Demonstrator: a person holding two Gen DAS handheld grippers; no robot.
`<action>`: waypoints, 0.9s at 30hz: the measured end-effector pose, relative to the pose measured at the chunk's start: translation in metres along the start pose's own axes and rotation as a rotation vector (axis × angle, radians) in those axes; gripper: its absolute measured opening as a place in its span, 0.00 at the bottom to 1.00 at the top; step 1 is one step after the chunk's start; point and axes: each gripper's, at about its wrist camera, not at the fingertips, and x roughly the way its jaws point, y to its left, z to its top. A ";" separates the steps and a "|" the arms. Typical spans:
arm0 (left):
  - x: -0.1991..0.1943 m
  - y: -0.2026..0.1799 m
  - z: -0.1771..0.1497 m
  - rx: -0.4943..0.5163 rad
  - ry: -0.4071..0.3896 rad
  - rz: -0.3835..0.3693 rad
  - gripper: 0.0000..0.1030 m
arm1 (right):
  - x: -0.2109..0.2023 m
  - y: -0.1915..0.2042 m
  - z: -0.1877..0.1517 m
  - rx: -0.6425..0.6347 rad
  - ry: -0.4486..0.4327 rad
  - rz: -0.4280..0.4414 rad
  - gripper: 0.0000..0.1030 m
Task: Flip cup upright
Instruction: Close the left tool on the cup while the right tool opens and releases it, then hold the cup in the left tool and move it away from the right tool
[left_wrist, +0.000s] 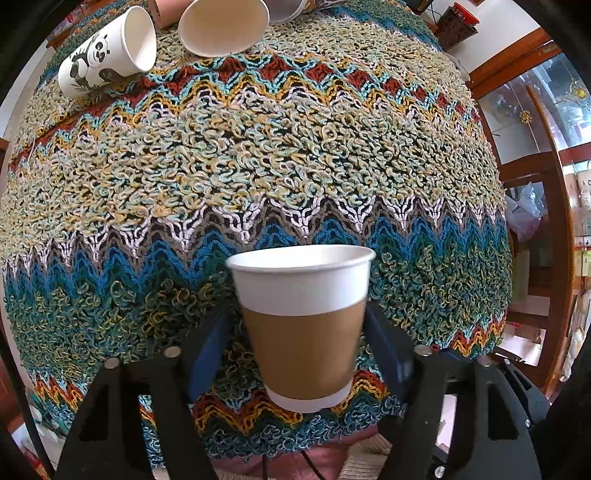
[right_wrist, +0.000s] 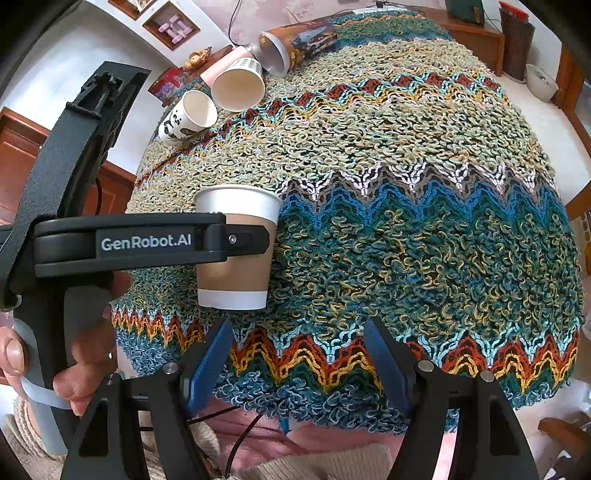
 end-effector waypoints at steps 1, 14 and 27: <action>0.001 -0.001 0.000 -0.001 -0.001 0.002 0.69 | 0.000 0.001 0.000 -0.004 0.000 -0.001 0.72; -0.003 0.011 -0.014 -0.009 -0.026 -0.023 0.63 | 0.008 0.013 0.003 -0.051 -0.010 0.012 0.72; -0.038 0.019 -0.015 0.073 -0.213 0.047 0.62 | 0.014 0.014 0.007 -0.048 -0.011 0.017 0.72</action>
